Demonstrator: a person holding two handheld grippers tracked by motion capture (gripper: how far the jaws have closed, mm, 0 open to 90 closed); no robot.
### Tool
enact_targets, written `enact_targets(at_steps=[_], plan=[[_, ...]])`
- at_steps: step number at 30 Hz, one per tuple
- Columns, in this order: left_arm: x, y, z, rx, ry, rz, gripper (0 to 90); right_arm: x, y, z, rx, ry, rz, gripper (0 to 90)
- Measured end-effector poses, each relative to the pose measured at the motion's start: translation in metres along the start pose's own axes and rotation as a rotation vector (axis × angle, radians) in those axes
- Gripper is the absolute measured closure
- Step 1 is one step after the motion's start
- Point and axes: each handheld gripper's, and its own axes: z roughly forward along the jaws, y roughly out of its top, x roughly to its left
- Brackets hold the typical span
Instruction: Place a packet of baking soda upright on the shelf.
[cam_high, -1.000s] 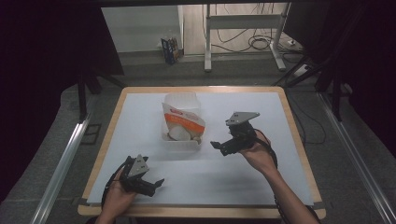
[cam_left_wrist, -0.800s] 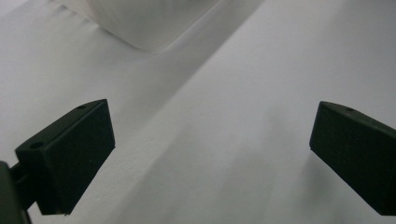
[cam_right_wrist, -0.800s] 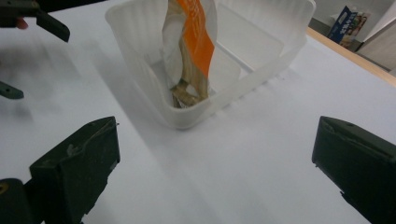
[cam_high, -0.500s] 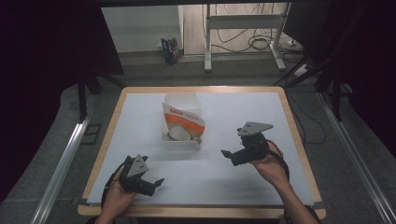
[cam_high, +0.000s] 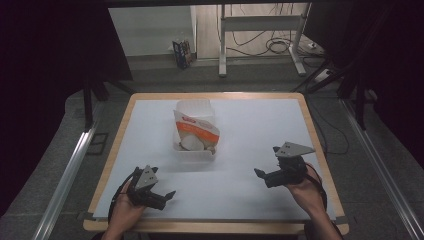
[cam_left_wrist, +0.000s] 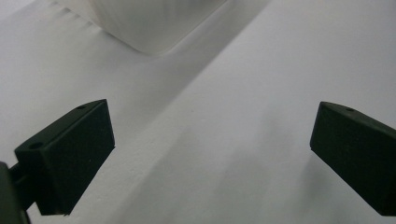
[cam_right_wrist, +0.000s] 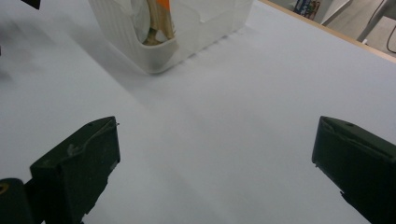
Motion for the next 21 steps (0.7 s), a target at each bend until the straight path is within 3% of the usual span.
enact_targets(at_steps=[3,10,18,21], plan=[[0.000,0.000,0.000,0.000,0.000,0.000,0.0,0.000,-0.005,-0.004,-0.001,-0.010,0.004,0.7],[0.000,0.000,0.000,0.004,0.005,0.006,0.0,-0.004,-0.034,-0.022,-0.001,-0.052,0.065,0.7],[-0.001,0.001,0.002,0.009,0.005,0.015,0.0,-0.014,-0.057,-0.029,0.021,-0.077,0.127,0.7],[0.000,0.002,0.002,0.009,0.005,0.019,0.0,-0.015,-0.058,-0.029,0.018,-0.079,0.129,0.7]])
